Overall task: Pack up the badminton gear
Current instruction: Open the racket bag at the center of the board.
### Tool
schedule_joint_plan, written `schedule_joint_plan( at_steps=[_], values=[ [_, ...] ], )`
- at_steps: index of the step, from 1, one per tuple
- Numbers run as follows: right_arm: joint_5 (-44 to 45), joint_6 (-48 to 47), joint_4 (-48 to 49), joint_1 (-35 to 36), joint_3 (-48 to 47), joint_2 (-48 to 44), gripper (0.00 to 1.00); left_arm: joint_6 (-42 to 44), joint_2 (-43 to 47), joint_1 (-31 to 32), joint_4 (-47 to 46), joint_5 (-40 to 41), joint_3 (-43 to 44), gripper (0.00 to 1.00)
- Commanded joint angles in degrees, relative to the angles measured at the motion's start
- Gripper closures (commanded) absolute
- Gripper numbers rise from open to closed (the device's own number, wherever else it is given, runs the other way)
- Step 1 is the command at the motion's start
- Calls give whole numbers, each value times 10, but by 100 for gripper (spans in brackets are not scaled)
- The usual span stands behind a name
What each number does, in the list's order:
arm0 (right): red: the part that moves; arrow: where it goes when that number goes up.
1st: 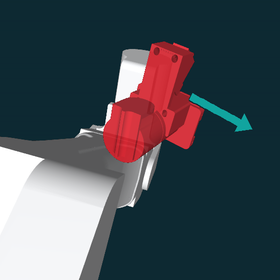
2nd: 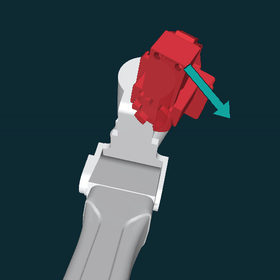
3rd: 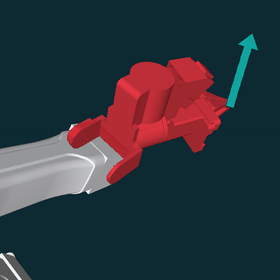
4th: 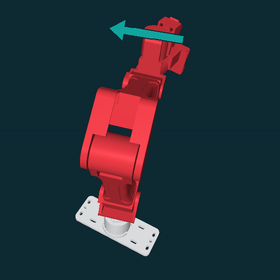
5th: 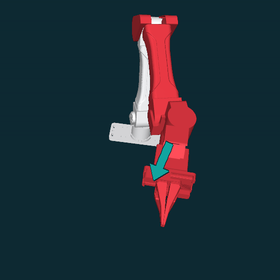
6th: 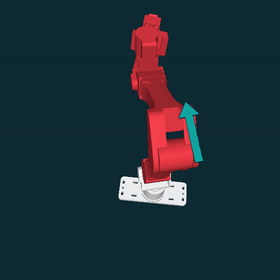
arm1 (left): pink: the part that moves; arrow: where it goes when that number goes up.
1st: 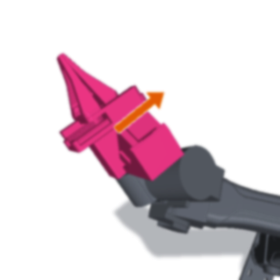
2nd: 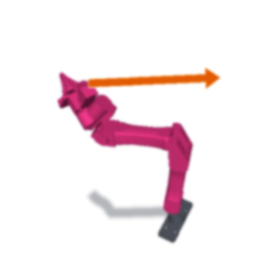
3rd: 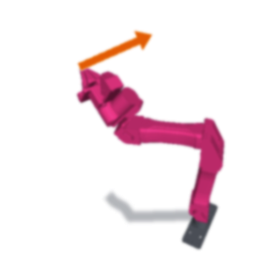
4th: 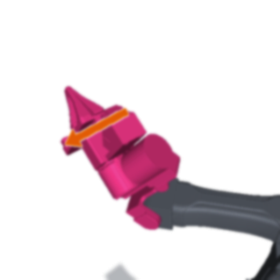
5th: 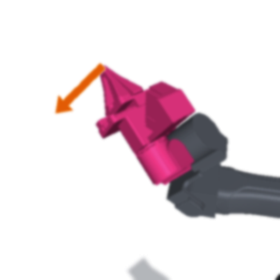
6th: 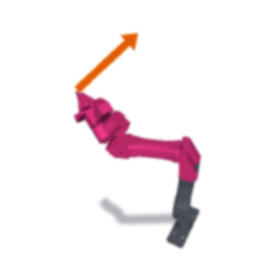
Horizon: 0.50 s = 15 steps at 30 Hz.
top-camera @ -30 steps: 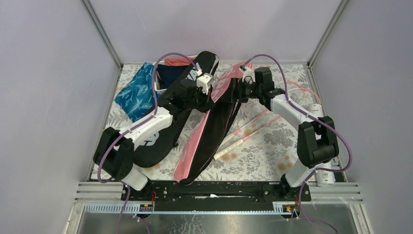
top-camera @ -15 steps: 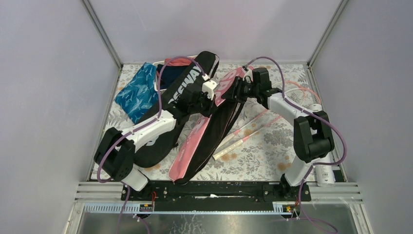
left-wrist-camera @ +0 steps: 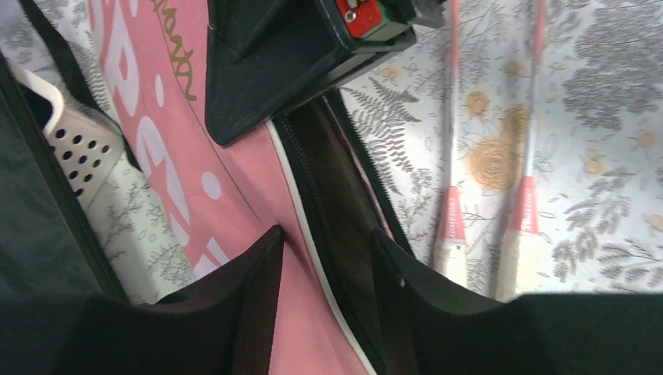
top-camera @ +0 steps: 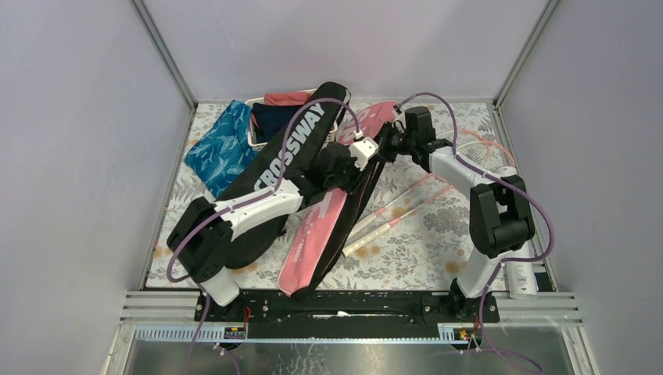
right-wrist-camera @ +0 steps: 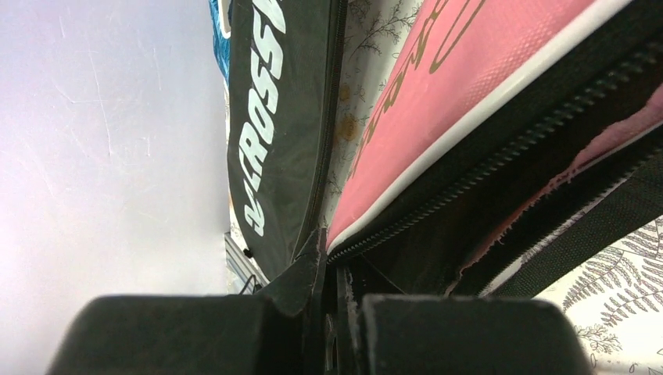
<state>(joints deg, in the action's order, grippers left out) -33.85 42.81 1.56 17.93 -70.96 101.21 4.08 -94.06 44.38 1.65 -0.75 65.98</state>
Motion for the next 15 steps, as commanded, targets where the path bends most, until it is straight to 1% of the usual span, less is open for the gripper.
schedule_joint_plan(
  at_steps=[1,4,7,9,11,13,15],
  values=[
    [-5,13,5,-3,-18,-10,100,37,-28,16,14,82,28,50],
    [-7,9,2,-4,-17,-13,100,54,-45,24,13,134,37,50],
    [-13,6,1,-5,-17,-14,100,69,-61,27,15,157,45,50],
    [-18,4,1,-6,-17,-15,100,71,-71,27,19,165,52,55],
    [-15,-6,-3,-6,-18,-19,98,66,-72,27,20,164,54,66],
    [-16,-32,-22,-6,-30,-17,92,62,-65,27,18,156,54,81],
    [-14,-82,-62,-8,-48,-16,71,52,-59,25,25,156,60,100]
  ],
)
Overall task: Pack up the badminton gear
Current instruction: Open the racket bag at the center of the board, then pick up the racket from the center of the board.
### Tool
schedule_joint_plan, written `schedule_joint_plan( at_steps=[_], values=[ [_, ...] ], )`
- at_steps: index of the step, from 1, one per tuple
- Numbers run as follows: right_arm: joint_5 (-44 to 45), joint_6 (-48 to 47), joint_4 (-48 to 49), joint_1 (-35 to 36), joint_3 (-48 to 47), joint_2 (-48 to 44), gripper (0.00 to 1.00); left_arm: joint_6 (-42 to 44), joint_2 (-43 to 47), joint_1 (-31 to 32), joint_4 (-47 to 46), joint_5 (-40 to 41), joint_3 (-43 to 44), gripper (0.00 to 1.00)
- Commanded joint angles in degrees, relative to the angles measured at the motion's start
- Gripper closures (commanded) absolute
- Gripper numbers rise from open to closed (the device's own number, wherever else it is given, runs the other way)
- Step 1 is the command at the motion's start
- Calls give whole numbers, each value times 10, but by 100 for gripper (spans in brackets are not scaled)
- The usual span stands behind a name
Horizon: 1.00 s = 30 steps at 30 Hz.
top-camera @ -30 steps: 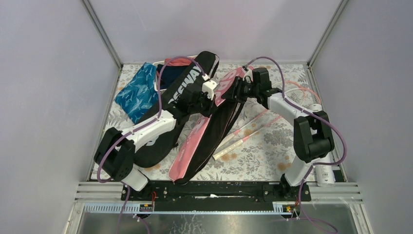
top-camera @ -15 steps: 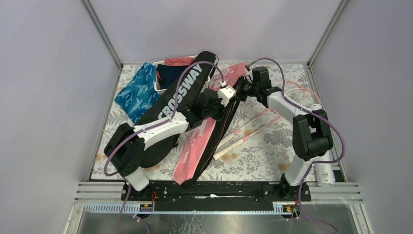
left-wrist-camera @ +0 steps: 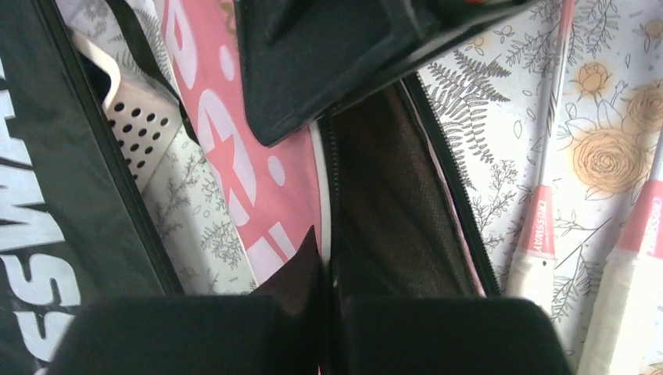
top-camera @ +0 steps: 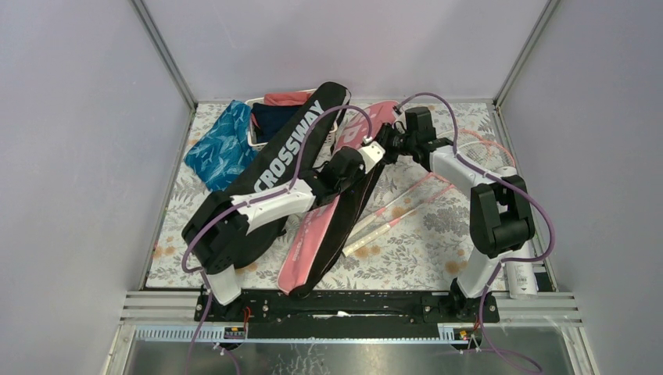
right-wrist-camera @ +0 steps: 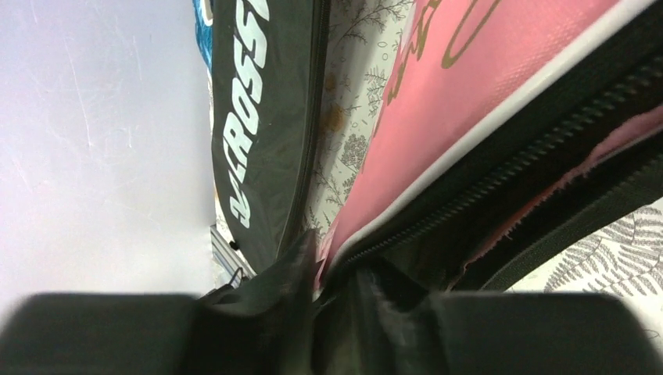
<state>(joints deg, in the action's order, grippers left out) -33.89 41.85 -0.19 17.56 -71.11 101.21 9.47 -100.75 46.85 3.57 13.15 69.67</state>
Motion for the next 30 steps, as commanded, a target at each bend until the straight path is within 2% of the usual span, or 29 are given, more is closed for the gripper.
schedule_joint_plan(
  at_steps=[1,5,9,13,18,23,30],
  values=[
    [-8,-99,-66,-4,-55,-19,60,-9,12,-3,13,14,29,100],
    [13,-226,-152,-11,-75,-61,34,-53,28,-32,52,-13,58,100],
    [79,-311,-189,-24,-43,-142,23,-93,26,-74,105,-61,107,100],
    [201,-353,-205,-39,6,-210,20,-94,39,-92,117,-82,118,100],
    [313,-333,-169,-62,121,-262,20,-94,64,-96,96,-97,93,100],
    [359,-284,-141,-96,187,-263,20,-94,77,-96,84,-97,82,100],
    [349,-230,-101,-163,244,-231,25,-94,86,-96,71,-103,62,100]
  ],
)
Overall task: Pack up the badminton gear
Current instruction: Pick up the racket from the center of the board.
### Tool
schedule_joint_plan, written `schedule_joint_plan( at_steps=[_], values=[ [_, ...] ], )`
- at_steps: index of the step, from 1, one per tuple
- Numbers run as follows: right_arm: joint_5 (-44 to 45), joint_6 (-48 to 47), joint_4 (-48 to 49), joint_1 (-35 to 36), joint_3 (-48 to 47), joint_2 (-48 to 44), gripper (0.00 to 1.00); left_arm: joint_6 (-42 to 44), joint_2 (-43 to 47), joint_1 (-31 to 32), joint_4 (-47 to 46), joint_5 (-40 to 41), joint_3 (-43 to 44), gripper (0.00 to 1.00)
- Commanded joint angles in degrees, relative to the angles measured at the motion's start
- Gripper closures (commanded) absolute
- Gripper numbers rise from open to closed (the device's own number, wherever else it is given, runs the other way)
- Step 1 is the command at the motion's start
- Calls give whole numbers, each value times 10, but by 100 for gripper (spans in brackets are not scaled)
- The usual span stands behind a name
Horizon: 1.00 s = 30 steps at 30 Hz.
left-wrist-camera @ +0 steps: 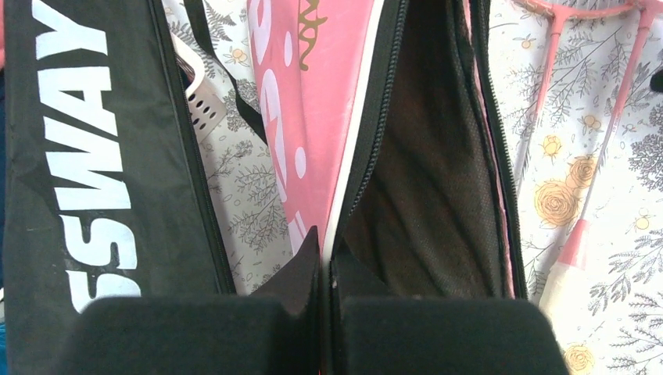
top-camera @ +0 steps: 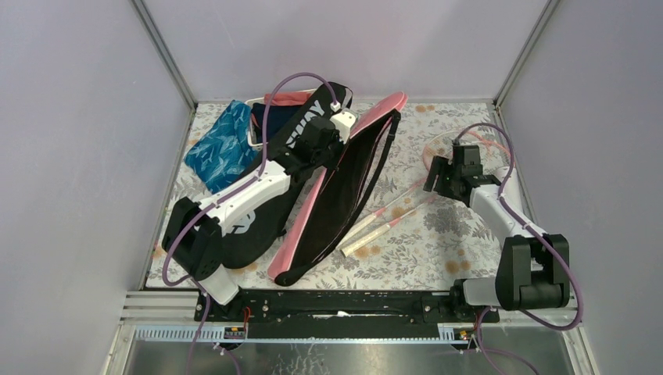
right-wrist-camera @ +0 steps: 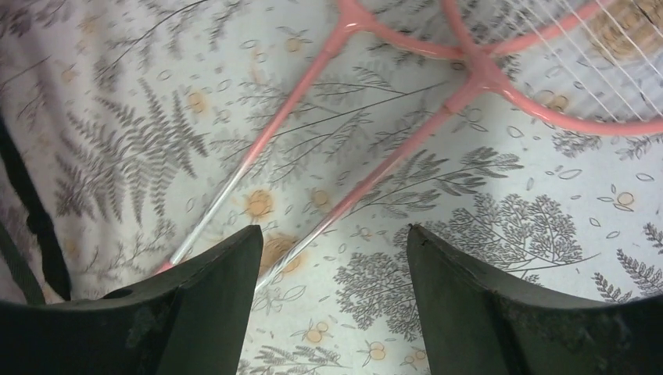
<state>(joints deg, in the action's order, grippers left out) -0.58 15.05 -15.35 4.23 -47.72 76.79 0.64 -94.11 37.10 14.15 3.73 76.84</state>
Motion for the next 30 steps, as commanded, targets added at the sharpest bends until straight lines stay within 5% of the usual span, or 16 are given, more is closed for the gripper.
schedule_joint_plan(
  at_steps=[1,20,30],
  values=[
    [13,41,53,-38,13,20,26,-6,19,2,-36,-10,-11,100],
    [-32,80,77,-95,-58,216,38,-25,24,2,-42,-15,-18,100],
    [-32,78,82,-99,-74,258,60,-23,36,1,-45,-15,-20,100]
  ],
)
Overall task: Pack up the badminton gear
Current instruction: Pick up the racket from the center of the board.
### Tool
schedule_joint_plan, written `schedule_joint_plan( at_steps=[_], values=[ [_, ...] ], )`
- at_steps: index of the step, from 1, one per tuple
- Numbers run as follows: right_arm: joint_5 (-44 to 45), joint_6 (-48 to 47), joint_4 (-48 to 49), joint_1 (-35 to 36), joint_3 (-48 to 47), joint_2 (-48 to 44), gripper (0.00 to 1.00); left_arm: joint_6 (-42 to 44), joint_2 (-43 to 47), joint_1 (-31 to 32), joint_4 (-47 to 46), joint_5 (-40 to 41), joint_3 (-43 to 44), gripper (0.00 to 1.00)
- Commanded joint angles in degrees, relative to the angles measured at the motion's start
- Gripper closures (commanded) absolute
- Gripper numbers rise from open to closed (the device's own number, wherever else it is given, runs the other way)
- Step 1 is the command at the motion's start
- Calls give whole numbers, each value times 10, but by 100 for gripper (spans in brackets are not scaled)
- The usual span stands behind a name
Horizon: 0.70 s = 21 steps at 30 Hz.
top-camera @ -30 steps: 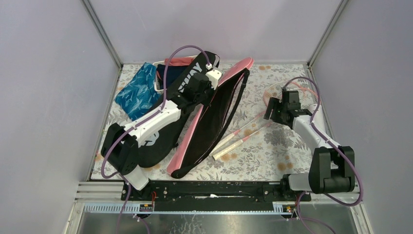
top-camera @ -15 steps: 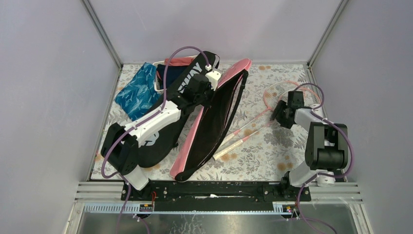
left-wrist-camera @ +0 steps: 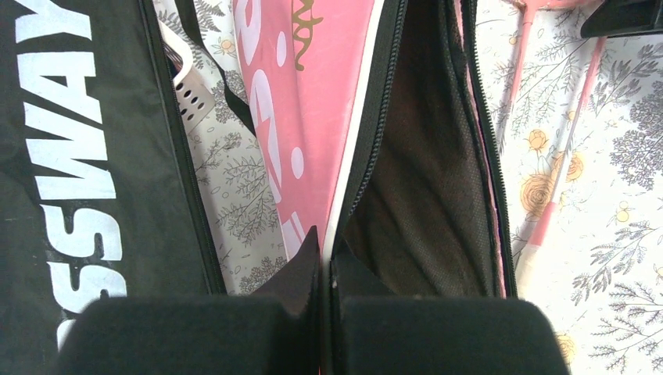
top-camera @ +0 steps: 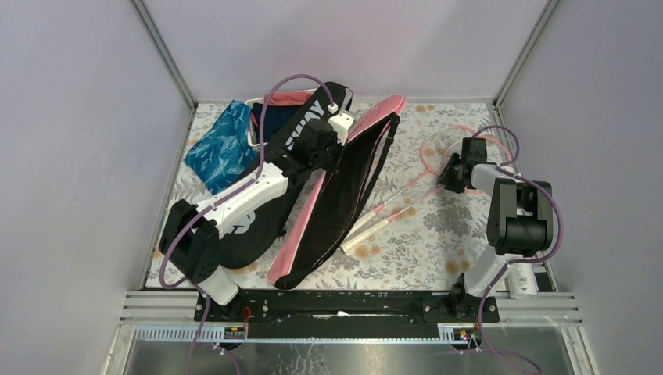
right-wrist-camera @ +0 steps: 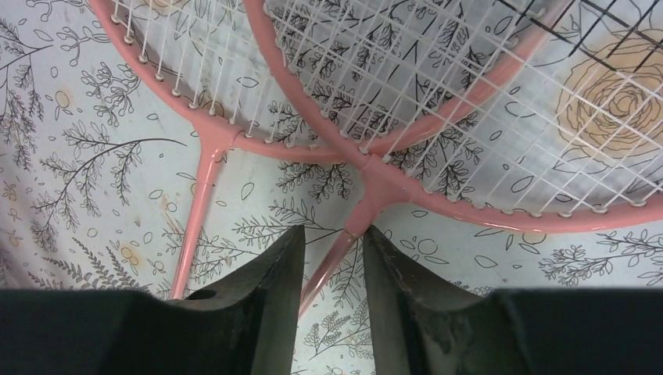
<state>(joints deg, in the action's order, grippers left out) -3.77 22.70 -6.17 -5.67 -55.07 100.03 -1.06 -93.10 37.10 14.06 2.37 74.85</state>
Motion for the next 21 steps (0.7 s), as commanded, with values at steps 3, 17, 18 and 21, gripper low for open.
schedule_joint_plan(
  at_steps=[3,17,18,21],
  values=[
    [9,-7,-13,0,-3,27,66,-6,27,1,-44,-3,0,100],
    [6,-22,-38,0,-40,-24,95,27,35,2,-42,35,6,100],
    [5,-22,-37,0,-43,-28,97,30,34,2,-44,41,8,100],
    [0,-24,-41,0,-54,-36,100,39,32,1,-42,51,17,100]
  ],
)
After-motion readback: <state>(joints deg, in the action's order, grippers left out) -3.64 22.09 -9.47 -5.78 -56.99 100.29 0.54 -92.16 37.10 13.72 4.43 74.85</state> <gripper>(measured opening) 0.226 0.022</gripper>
